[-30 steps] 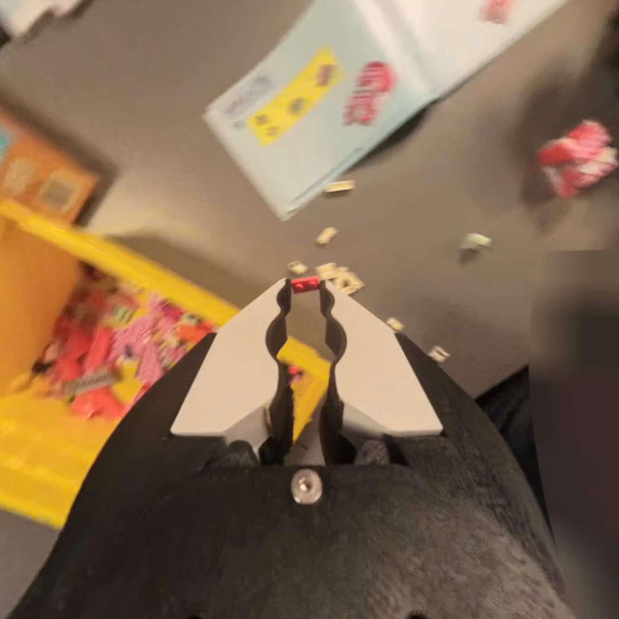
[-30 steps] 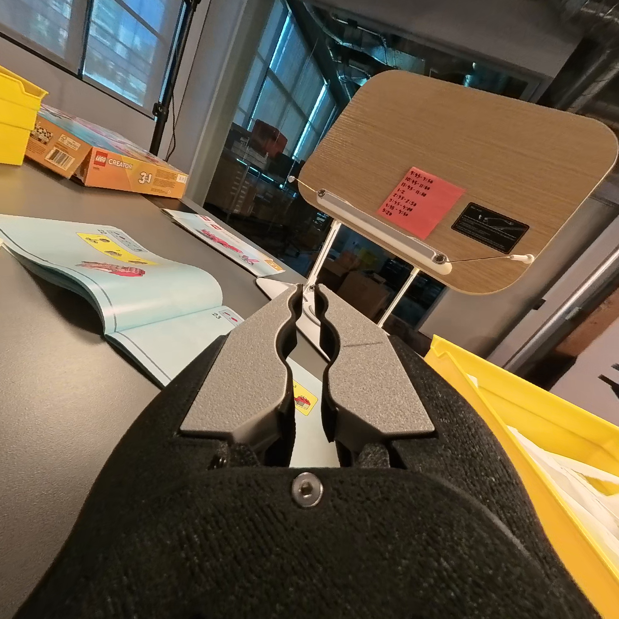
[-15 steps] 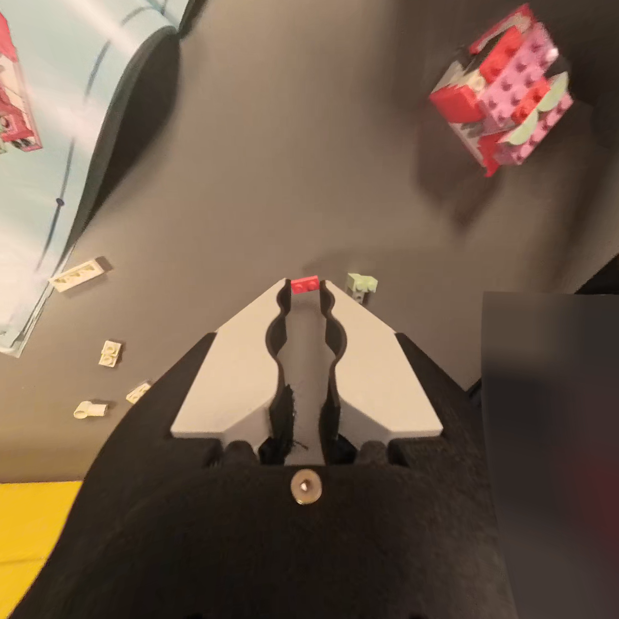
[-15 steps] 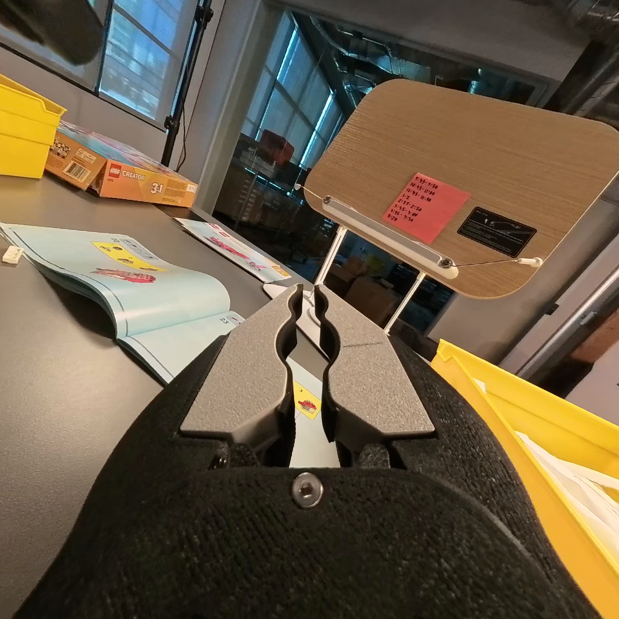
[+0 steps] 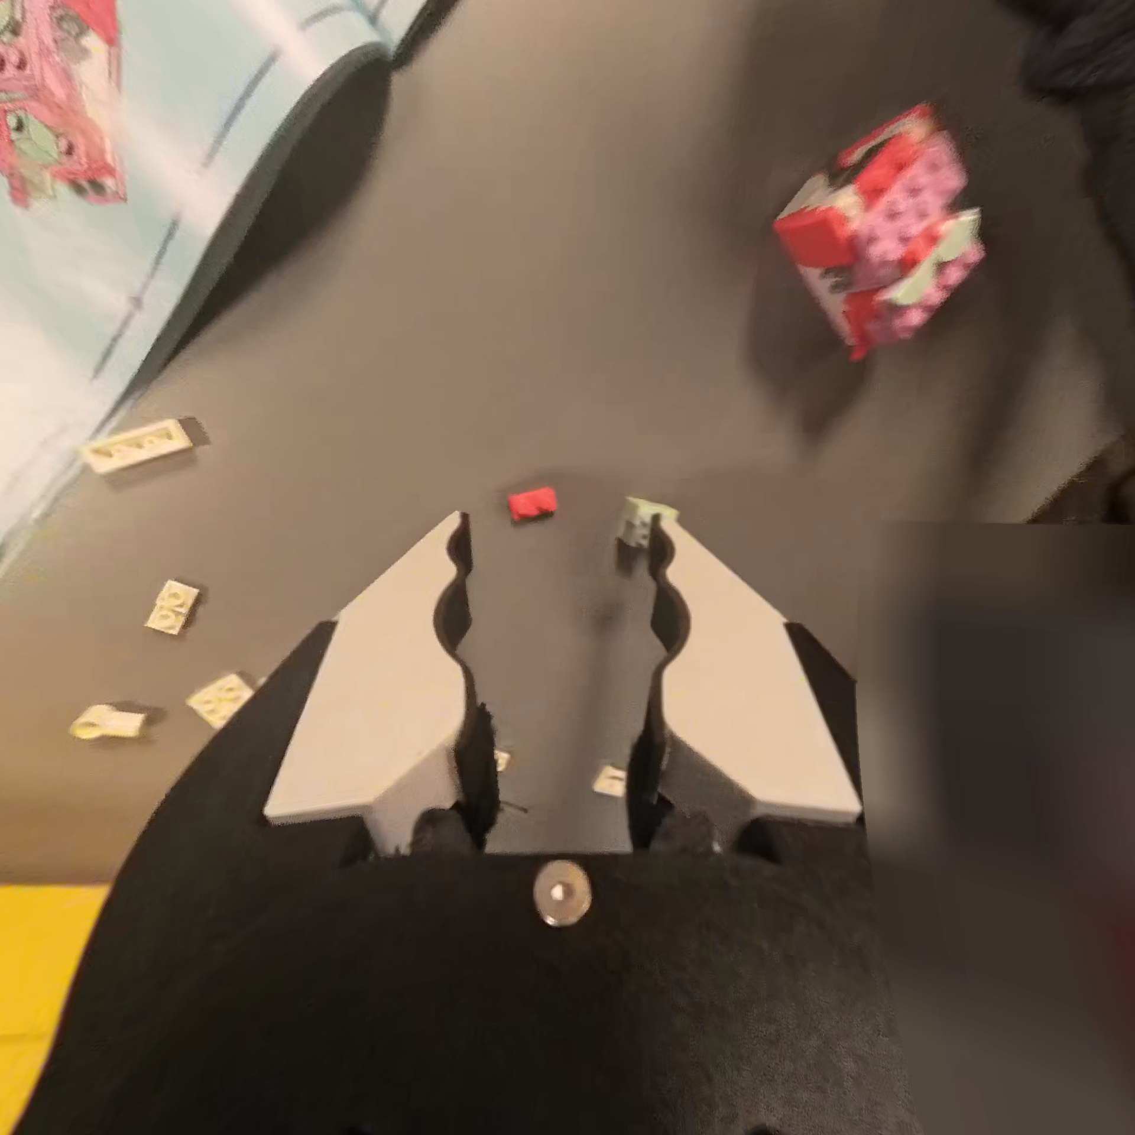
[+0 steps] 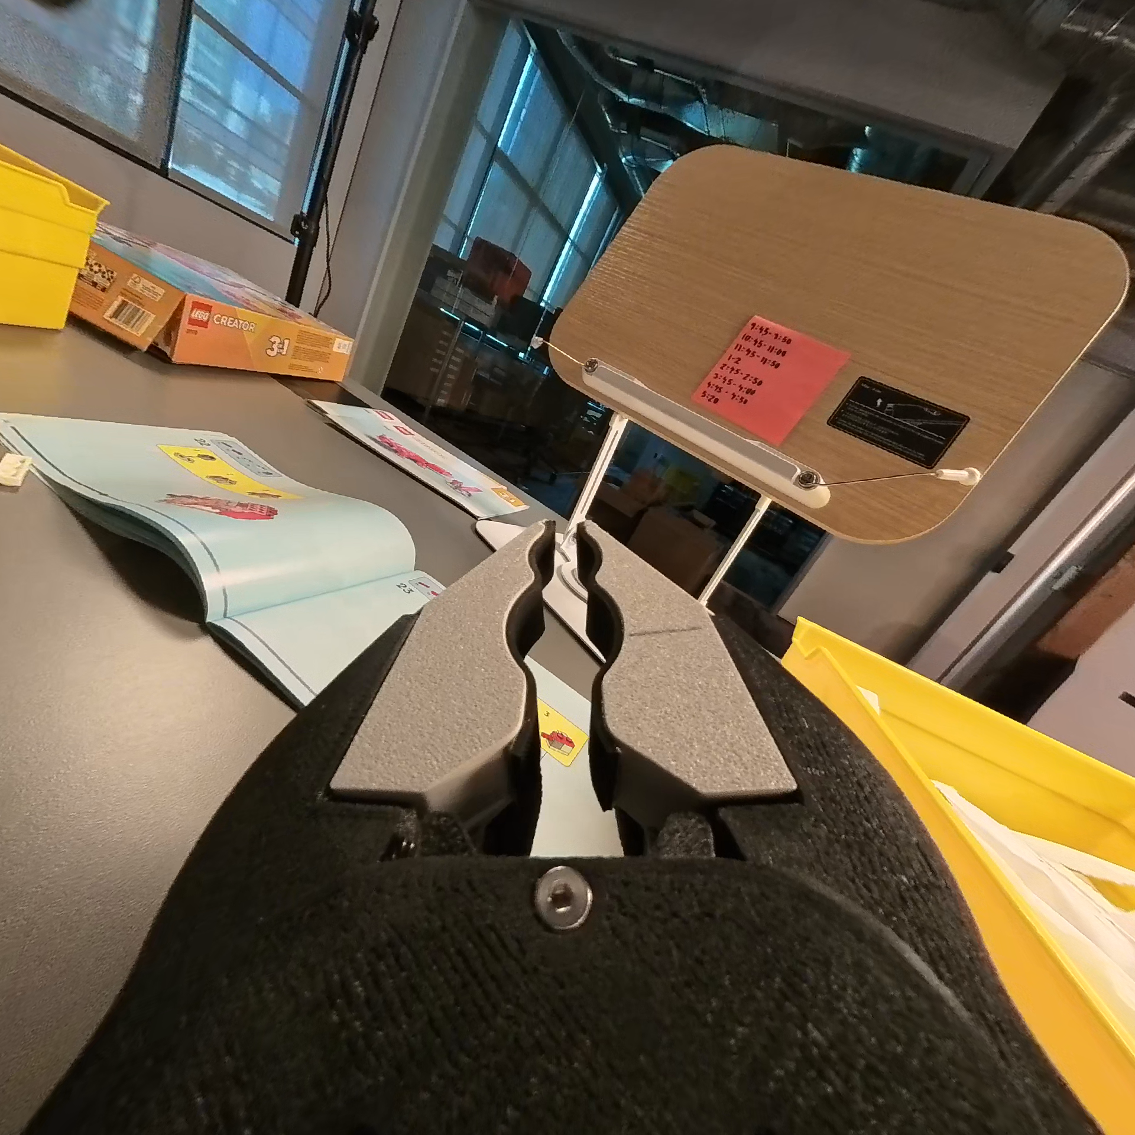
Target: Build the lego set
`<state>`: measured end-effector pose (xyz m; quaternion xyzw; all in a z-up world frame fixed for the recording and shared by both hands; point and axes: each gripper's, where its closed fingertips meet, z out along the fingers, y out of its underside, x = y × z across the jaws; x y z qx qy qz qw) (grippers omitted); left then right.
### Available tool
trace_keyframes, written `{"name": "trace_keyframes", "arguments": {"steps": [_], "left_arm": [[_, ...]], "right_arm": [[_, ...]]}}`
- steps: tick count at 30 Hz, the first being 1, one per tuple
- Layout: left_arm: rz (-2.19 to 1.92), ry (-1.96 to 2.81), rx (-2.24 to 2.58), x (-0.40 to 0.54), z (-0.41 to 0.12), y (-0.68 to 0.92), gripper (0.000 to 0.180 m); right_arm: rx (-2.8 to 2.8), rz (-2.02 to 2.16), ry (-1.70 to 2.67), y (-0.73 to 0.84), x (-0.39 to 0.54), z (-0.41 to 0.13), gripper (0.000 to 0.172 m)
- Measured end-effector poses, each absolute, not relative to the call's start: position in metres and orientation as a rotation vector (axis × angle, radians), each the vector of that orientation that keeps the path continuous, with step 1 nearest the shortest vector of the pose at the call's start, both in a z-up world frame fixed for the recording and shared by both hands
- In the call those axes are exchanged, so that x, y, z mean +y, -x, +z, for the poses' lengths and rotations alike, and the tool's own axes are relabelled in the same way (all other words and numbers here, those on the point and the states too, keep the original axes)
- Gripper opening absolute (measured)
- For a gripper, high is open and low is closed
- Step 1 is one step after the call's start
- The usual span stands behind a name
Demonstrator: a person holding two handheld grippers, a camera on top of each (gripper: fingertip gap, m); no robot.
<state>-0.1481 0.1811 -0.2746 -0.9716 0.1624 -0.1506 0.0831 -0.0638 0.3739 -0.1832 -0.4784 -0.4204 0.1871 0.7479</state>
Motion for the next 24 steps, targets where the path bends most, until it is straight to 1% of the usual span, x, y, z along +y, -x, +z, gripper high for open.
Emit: {"name": "trace_keyframes", "arguments": {"steps": [2,3,5,6,8,12,15,19,22,24], "left_arm": [[-0.6,2.816,0.473,0.17,-0.267,0.141,0.077],[-0.647,2.763,0.49,0.165,-0.266,0.137,0.082],[-0.687,2.653,0.56,0.158,-0.271,0.129,0.08],[-0.694,2.611,0.601,0.154,-0.275,0.125,0.076],[-0.702,2.574,0.653,0.145,-0.285,0.119,0.059],[-0.7,2.436,0.61,0.153,-0.28,0.111,0.037],[-0.661,2.403,0.639,0.156,-0.284,0.111,0.028],[-0.549,2.397,0.732,0.156,-0.295,0.113,0.023],[-0.485,2.372,0.781,0.158,-0.297,0.116,0.007],[-0.399,2.324,0.819,0.16,-0.294,0.121,0.007]], "right_arm": [[-0.92,0.404,1.047,0.064,0.374,-0.183,0.005],[-0.921,0.401,1.048,0.064,0.374,-0.184,0.005],[-0.924,0.395,1.047,0.064,0.374,-0.184,0.005],[-0.925,0.392,1.046,0.064,0.374,-0.184,0.005],[-0.924,0.386,1.048,0.063,0.374,-0.184,0.005],[-0.916,0.366,1.053,0.06,0.374,-0.184,0.005],[-0.913,0.342,1.057,0.058,0.375,-0.184,0.005],[-0.904,0.316,1.064,0.054,0.375,-0.184,0.005],[-0.898,0.295,1.062,0.051,0.375,-0.183,0.005],[-0.906,0.3,1.018,0.049,0.367,-0.176,0.006]]}}
